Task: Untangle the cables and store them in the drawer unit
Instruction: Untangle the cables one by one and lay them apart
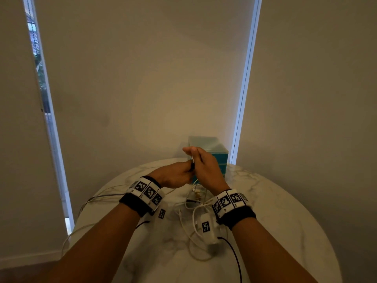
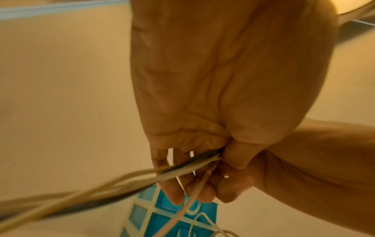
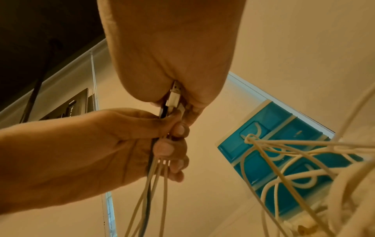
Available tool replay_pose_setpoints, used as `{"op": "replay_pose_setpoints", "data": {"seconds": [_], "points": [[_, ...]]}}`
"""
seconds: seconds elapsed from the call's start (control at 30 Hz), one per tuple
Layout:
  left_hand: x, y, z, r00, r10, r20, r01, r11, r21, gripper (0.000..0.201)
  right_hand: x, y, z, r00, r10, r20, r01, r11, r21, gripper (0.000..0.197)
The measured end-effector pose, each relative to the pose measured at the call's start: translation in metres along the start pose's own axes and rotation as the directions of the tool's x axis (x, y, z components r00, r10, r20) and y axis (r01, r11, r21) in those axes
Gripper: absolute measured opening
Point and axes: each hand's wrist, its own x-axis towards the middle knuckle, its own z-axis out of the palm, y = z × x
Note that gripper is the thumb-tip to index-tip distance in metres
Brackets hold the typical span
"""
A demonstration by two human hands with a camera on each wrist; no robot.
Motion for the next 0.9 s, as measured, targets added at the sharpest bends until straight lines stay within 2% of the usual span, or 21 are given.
{"op": "replay_pose_setpoints", "data": {"seconds": [0.07,0.13,0.23,0.4,0.53,0.63,0.7,0.77,0.83,0.9], "points": [[0.001,-0.004,0.001,1.000,-0.004,-0.005,0.003,0.994,-0.107,0.014,0.000,-0.001,-0.003,0.999,0.038,0.036,-0.040,0.998,0.051,0.045],[0.001,-0.005,0.004,1.000,-0.024,-0.016,0.021,0.986,-0.166,0.025,0.001,-0.001,-0.009,0.994,0.090,0.057,-0.097,0.986,0.138,0.048],[-0.001,0.003,0.006,0.998,-0.034,-0.049,0.023,0.977,-0.213,0.035,0.002,0.001,-0.016,0.994,0.106,0.031,-0.110,0.967,0.229,0.048],[0.004,0.004,0.009,0.993,-0.111,-0.046,0.086,0.924,-0.373,0.012,-0.008,0.004,-0.013,0.997,0.036,0.070,-0.041,0.997,0.059,0.044],[0.005,0.004,0.013,0.994,-0.053,-0.099,0.017,0.942,-0.336,0.034,-0.007,0.002,-0.008,1.000,0.021,0.014,-0.021,0.999,-0.026,0.042],[0.009,-0.005,0.019,0.994,0.004,-0.110,-0.035,0.960,-0.278,0.054,-0.003,-0.002,-0.006,0.997,0.046,-0.068,-0.059,0.978,-0.200,0.044],[0.011,-0.010,0.021,0.993,-0.012,-0.119,-0.013,0.978,-0.209,0.056,0.001,-0.001,-0.009,0.995,0.082,-0.057,-0.095,0.944,-0.315,0.040],[0.010,-0.010,0.022,0.991,-0.026,-0.134,0.003,0.986,-0.165,0.057,0.004,-0.002,-0.013,0.986,0.163,-0.032,-0.164,0.920,-0.356,0.037],[0.009,-0.011,0.021,0.989,-0.025,-0.146,-0.004,0.981,-0.196,0.054,0.008,-0.003,-0.015,0.979,0.196,-0.050,-0.200,0.907,-0.370,0.035],[0.012,-0.015,0.020,0.988,-0.028,-0.149,-0.012,0.967,-0.256,0.043,0.011,-0.003,-0.013,0.975,0.199,-0.096,-0.221,0.905,-0.363,0.032]]}}
